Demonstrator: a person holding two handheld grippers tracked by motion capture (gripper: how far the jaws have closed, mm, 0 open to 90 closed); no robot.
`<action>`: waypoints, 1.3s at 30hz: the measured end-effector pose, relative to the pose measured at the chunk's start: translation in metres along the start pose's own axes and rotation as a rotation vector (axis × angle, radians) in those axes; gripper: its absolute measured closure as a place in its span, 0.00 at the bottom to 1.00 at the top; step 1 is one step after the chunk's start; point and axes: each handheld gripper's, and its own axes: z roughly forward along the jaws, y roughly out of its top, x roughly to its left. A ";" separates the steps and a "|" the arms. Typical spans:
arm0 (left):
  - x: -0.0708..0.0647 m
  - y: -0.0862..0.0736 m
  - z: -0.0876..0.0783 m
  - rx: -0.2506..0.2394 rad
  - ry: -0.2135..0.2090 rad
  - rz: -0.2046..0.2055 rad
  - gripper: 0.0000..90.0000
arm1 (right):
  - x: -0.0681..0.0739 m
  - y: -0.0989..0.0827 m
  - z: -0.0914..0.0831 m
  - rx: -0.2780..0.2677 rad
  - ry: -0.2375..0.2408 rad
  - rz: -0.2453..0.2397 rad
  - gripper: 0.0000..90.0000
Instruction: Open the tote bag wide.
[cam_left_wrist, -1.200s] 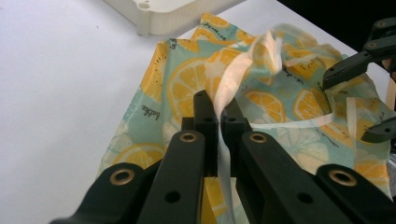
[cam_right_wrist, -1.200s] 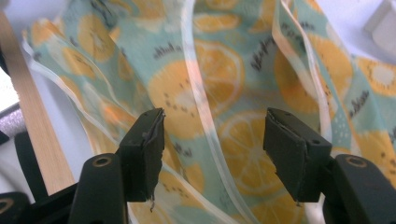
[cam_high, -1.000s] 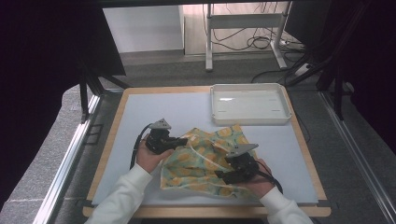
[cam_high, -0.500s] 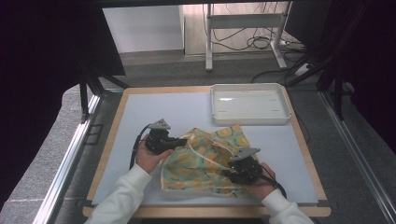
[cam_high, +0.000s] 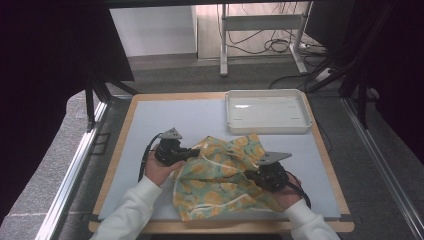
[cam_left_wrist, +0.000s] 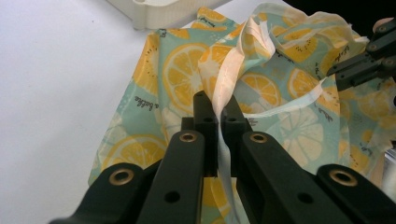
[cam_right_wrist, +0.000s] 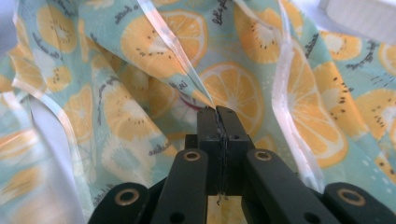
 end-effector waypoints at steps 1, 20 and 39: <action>0.000 0.000 0.000 -0.002 0.002 0.001 0.99 | -0.001 0.002 -0.002 -0.009 0.003 -0.004 0.99; 0.002 0.004 -0.009 -0.042 0.013 -0.012 0.99 | -0.012 0.029 -0.015 -0.091 -0.029 -0.024 0.99; 0.017 0.006 0.015 -0.014 0.154 0.001 0.99 | -0.056 0.053 0.047 -0.062 -0.192 -0.025 0.99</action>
